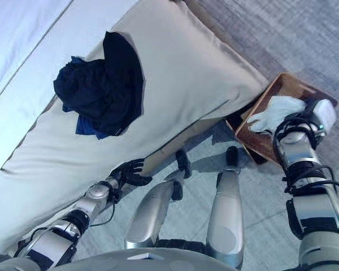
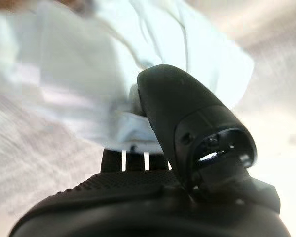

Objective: Pick up the clothes from the bed and place them into the basket

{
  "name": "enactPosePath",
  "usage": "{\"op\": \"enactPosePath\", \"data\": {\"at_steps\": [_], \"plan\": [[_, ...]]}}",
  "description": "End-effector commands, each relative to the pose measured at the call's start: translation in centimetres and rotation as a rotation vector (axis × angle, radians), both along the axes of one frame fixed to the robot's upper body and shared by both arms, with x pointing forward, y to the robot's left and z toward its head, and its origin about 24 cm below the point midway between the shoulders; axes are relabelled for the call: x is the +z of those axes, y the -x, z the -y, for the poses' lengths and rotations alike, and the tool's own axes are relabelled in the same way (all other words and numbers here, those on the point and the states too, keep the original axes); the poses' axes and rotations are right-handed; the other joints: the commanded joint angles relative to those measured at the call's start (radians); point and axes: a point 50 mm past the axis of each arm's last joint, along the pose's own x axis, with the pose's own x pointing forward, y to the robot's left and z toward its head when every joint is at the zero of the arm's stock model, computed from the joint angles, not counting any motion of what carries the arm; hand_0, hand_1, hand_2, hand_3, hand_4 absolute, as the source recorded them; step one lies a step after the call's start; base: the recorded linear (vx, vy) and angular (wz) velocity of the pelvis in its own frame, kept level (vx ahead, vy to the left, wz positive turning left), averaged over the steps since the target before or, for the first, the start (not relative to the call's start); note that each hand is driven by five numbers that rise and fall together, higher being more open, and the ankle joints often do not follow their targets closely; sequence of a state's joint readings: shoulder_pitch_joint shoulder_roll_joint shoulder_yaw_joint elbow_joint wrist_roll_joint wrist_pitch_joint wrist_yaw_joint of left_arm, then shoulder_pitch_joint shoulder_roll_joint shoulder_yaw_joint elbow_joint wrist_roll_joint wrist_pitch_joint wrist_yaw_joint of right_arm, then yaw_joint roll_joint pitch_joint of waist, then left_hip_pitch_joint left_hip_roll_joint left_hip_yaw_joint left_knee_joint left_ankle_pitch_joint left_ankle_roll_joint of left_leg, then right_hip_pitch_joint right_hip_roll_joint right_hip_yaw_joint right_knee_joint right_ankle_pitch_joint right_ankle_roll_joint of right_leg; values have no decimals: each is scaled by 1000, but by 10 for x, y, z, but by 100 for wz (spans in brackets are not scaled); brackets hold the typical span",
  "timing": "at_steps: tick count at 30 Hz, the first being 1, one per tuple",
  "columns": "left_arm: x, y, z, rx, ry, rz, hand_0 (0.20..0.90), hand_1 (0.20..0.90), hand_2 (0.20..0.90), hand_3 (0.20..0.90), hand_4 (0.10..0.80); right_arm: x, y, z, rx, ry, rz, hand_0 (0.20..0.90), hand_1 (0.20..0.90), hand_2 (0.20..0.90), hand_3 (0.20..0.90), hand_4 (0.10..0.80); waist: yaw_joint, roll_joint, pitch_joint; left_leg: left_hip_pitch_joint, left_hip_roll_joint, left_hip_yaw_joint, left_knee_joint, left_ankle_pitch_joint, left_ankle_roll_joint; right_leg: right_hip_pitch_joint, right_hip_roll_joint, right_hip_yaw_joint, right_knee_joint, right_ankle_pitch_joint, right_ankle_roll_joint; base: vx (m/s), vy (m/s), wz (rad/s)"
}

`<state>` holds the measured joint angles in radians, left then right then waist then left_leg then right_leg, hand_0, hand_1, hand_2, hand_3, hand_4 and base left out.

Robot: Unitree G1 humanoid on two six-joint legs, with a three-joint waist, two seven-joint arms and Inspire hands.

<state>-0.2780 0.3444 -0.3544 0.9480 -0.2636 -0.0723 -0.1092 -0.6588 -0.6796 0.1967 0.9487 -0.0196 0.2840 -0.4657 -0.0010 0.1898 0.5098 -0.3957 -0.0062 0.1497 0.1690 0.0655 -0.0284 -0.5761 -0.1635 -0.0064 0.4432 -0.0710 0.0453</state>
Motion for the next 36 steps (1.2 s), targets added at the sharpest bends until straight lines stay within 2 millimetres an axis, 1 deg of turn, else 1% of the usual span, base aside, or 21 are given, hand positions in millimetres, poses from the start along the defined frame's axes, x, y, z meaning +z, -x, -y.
{"op": "enactPosePath", "data": {"at_steps": [1,3,7,10,13,14,16,17,19,21,22,23,24,27,28,29,32,33,34,35,36], "plan": [[-4,15,-13,30,28,8,900,900,900,900,800,63,1,33,-101,188,118,900,900,900,900,800,-24,48,7,-26,-53,-75,163,-141,34,39,16,-104,105,-137,-65,1,65,12],[-6,19,-10,28,44,-3,900,900,900,900,800,60,5,40,-133,189,73,900,900,900,900,800,-23,62,9,-24,-54,-74,139,-125,31,32,19,-104,98,-136,-67,4,85,4],[-10,25,-10,35,58,-24,900,900,900,900,800,48,16,51,-167,166,-32,900,900,900,900,800,-19,58,9,3,-50,-76,89,-100,26,58,27,-107,62,-123,-65,24,73,2],[-8,24,-19,44,48,-26,900,900,900,900,800,33,28,62,-175,94,-175,900,900,900,900,800,-11,28,4,32,-39,-78,42,-84,24,93,35,-121,6,-96,-57,16,28,9],[-5,25,-28,58,23,-31,900,900,900,900,800,43,26,62,-113,130,-113,900,900,900,900,800,4,-17,-11,56,-19,-81,8,-60,27,141,45,-150,-70,-37,-50,-32,9,25],[-5,29,-33,79,17,-35,900,900,900,900,800,66,15,48,-40,195,-12,900,900,900,900,800,8,-45,-20,79,-12,-84,-11,-62,24,174,52,-157,-102,-25,-43,68,43,29],[-7,33,-36,98,17,-42,900,900,900,900,800,84,7,34,27,255,77,900,900,900,900,800,12,-65,-28,97,-7,-86,-29,-61,22,197,58,-160,-126,-16,-36,58,83,14],[-10,38,-37,129,24,-52,900,900,900,900,800,107,-2,8,145,317,199,900,900,900,900,800,15,-90,-40,121,-5,-92,-48,-62,21,230,64,-162,-156,-8,-29,67,143,-4],[-15,43,-38,155,37,-78,900,900,900,900,800,130,-10,-31,330,400,306,900,900,900,900,800,25,-114,-61,147,-7,-103,-65,-65,22,267,64,-166,-185,-2,-21,86,193,-1],[-19,48,-37,169,41,-98,900,900,900,900,800,139,-13,-55,455,431,347,900,900,900,900,800,35,-127,-76,163,-11,-112,-73,-67,22,293,62,-172,-205,1,-17,82,156,17],[-24,54,-35,175,45,-121,900,900,900,900,800,144,-15,-79,590,445,372,900,900,900,900,800,51,-140,-93,173,-17,-124,-75,-70,24,317,56,-183,-222,4,-13,74,141,35],[-26,56,-34,178,48,-129,900,900,900,900,800,146,-16,-88,644,450,379,900,900,900,900,800,57,-144,-97,177,-20,-128,-75,-71,25,326,53,-189,-228,5,-11,81,181,43],[-29,60,-33,171,42,-146,900,900,900,900,800,146,-20,-104,725,463,360,900,900,900,900,800,79,-154,-106,180,-25,-137,-70,-74,26,344,43,-208,-236,6,-8,59,152,37],[-35,68,-31,156,29,-180,900,900,900,900,800,142,-34,-122,812,490,267,900,900,900,900,800,145,-171,-115,177,-35,-165,-50,-79,33,385,23,-267,-252,10,-2,57,147,39],[-36,70,-34,152,13,-190,900,900,900,900,800,141,-43,-129,822,501,231,900,900,900,900,800,193,-186,-111,169,-39,-183,-39,-81,38,404,14,-306,-257,12,4,46,96,59],[-35,72,-38,157,6,-195,900,900,900,900,800,142,-48,-133,829,512,222,900,900,900,900,800,217,-195,-107,165,-40,-193,-37,-82,40,414,12,-325,-261,15,6,48,56,55],[-31,70,-50,173,-17,-188,900,900,900,900,800,149,-63,-144,801,554,200,900,900,900,900,800,284,-214,-88,147,-44,-230,-29,-81,47,433,6,-372,-261,19,10,57,-3,60],[-29,69,-57,199,-16,-194,900,900,900,900,800,153,-70,-149,783,572,176,900,900,900,900,800,322,-222,-80,151,-44,-250,-26,-103,43,453,5,-383,-258,0,15,115,-6,60],[-27,69,-62,211,-22,-192,900,900,900,900,800,155,-75,-150,758,572,151,900,900,900,900,800,347,-226,-75,141,-46,-264,-26,-101,44,458,3,-401,-259,1,15,114,-7,52],[-26,69,-65,215,-24,-190,900,900,900,900,800,157,-77,-151,748,571,147,900,900,900,900,800,357,-228,-72,134,-47,-270,-24,-100,45,459,1,-408,-259,2,15,43,20,40],[-23,68,-72,227,-29,-192,900,900,900,900,800,162,-83,-152,716,568,129,900,900,900,900,800,395,-233,-61,111,-52,-288,-18,-97,46,465,-5,-438,-257,3,16,37,39,47]]}}
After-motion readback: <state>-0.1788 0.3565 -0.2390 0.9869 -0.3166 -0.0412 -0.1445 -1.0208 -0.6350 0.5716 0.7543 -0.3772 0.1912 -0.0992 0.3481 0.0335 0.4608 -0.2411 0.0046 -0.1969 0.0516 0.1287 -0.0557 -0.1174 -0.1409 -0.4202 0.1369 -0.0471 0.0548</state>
